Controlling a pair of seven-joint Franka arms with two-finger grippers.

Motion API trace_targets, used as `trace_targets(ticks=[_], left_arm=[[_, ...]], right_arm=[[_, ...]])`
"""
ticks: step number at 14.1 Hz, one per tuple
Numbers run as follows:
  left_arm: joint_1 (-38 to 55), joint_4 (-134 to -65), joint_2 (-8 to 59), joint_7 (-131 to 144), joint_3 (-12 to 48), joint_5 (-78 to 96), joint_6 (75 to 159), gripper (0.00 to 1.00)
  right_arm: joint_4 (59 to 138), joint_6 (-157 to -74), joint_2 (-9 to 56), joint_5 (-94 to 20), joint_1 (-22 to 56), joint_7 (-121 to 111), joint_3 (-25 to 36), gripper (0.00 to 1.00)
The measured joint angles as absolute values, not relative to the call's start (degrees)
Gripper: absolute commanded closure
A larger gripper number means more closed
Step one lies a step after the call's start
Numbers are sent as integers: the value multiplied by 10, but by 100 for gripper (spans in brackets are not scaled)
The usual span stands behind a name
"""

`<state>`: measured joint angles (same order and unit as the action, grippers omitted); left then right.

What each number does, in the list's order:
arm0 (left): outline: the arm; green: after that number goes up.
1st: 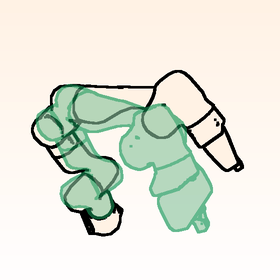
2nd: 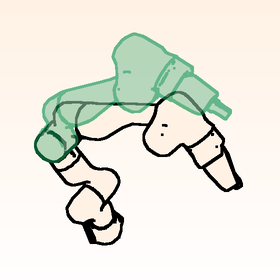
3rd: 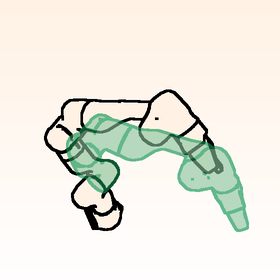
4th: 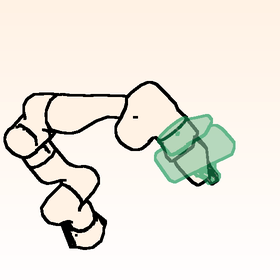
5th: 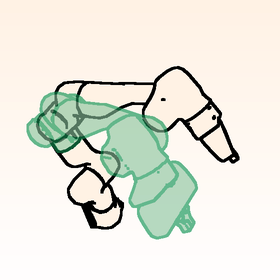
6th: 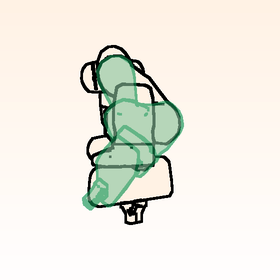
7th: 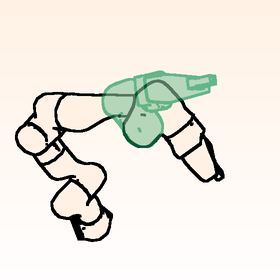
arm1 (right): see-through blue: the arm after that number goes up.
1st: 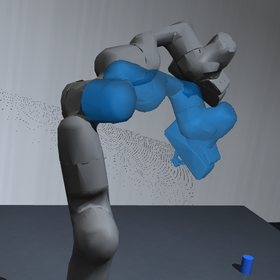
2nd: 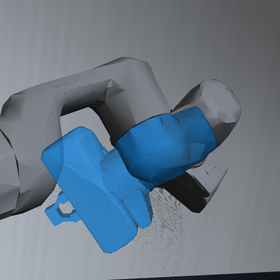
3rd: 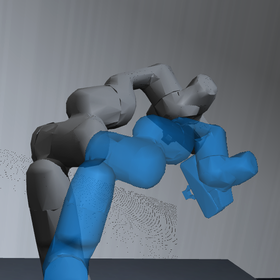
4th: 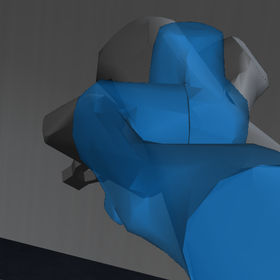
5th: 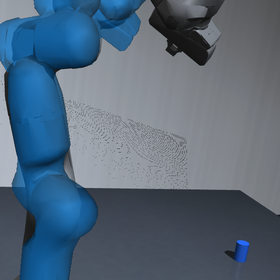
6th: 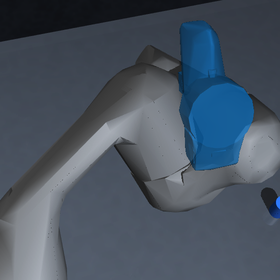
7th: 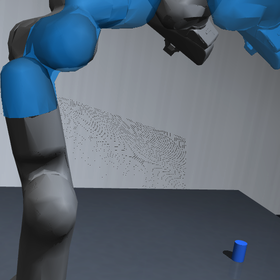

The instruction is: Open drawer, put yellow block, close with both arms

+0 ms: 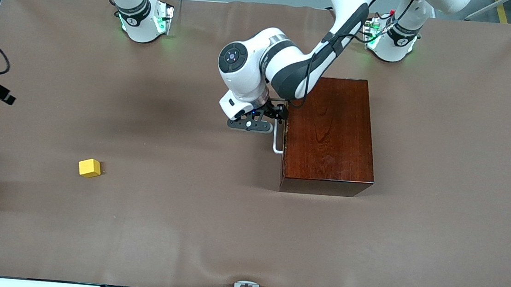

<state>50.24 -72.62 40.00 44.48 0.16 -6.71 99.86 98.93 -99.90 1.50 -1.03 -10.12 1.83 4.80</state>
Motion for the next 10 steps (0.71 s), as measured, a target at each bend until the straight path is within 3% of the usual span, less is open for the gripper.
trace_targets(ticks=[10], left_arm=[[503, -724, 428, 446, 1, -68, 1018, 0]], right_arm=[[990, -1026, 34, -10, -113, 10, 47, 0]])
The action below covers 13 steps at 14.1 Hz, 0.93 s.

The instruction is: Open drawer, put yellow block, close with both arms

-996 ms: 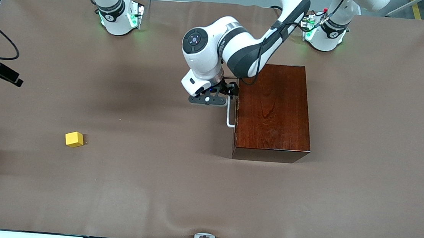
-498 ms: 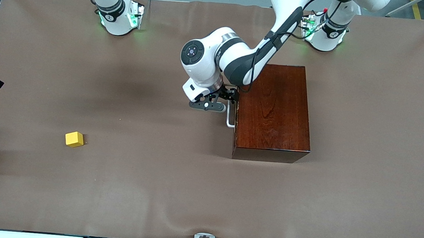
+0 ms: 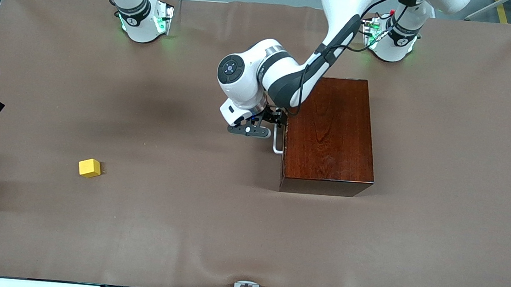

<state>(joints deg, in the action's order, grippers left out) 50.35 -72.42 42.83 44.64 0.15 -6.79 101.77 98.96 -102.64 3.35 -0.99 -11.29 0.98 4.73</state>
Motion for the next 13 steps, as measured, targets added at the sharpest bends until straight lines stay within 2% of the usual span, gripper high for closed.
trace_targets(ticks=[8, 13], left_arm=[[503, -723, 436, 476, -4, -68, 1058, 0], [514, -722, 438, 513, -2, -68, 1126, 0]], right_arm=[[990, -1016, 37, -9, -143, -104, 48, 0], [995, -1014, 45, -9, -145, -130, 45, 0]])
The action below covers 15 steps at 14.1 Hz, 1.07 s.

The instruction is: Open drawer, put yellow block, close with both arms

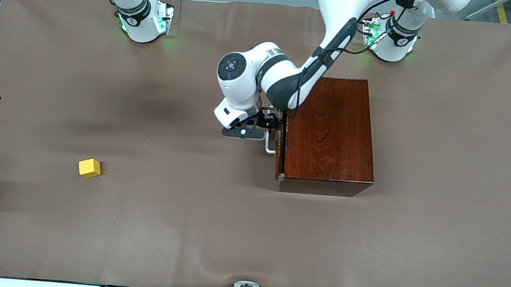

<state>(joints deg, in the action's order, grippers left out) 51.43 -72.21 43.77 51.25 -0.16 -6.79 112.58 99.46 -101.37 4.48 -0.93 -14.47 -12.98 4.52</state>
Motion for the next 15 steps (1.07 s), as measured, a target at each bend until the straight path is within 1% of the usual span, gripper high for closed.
trace_targets(ticks=[2, 4, 6, 11, 15], left_arm=[[523, -722, 443, 522, -2, -68, 1151, 0], [527, -722, 446, 522, -3, -69, 1157, 0], [526, -722, 446, 522, 0, -69, 1166, 0], [527, -722, 448, 523, 15, -62, 1211, 0], [527, -722, 450, 523, 20, -53, 1239, 0]], right_arm=[[997, -1010, 55, -10, -139, -133, 41, 0], [999, -1006, 71, -10, -120, -140, 37, 0], [1000, -1020, 92, -10, -99, -157, 34, 0], [1002, -1128, 171, -10, -84, -261, 34, 0], [1002, -1192, 231, -9, -70, -278, 34, 0]])
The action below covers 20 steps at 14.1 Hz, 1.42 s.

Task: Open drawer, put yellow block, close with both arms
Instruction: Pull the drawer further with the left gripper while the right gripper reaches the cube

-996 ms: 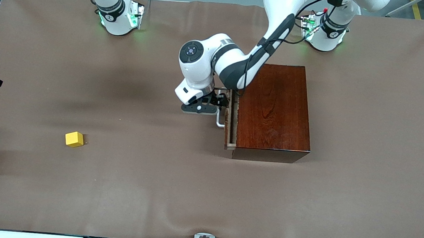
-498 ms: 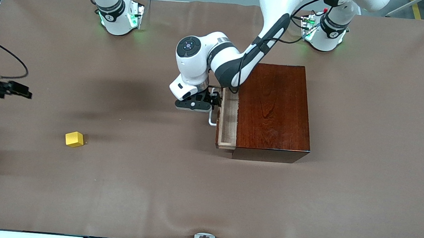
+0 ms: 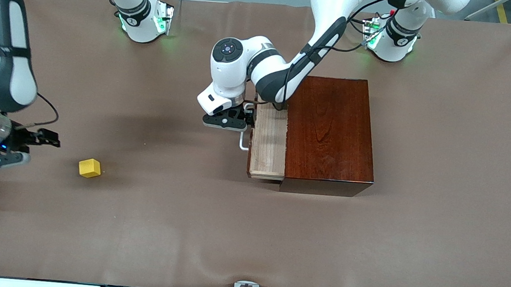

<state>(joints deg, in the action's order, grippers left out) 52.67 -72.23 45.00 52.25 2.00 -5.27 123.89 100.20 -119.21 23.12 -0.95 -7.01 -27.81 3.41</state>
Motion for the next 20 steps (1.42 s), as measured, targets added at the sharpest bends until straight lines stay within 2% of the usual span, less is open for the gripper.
trace_targets(ticks=[9, 13, 16, 20], left_arm=[[527, -723, 451, 523, 31, -25, 1302, 0], [525, -719, 451, 523, 32, -22, 1300, 0], [521, -702, 436, 530, 33, -17, 1273, 0], [496, -691, 366, 532, 33, -16, 1173, 0]], right_arm=[[1002, -1250, 289, -10, -56, -278, 34, 0], [1002, -1290, 321, -12, -50, -278, 33, 0], [1004, -1294, 329, -26, -44, -278, 32, 0], [1036, -1346, 330, -33, -37, -278, 31, 0]])
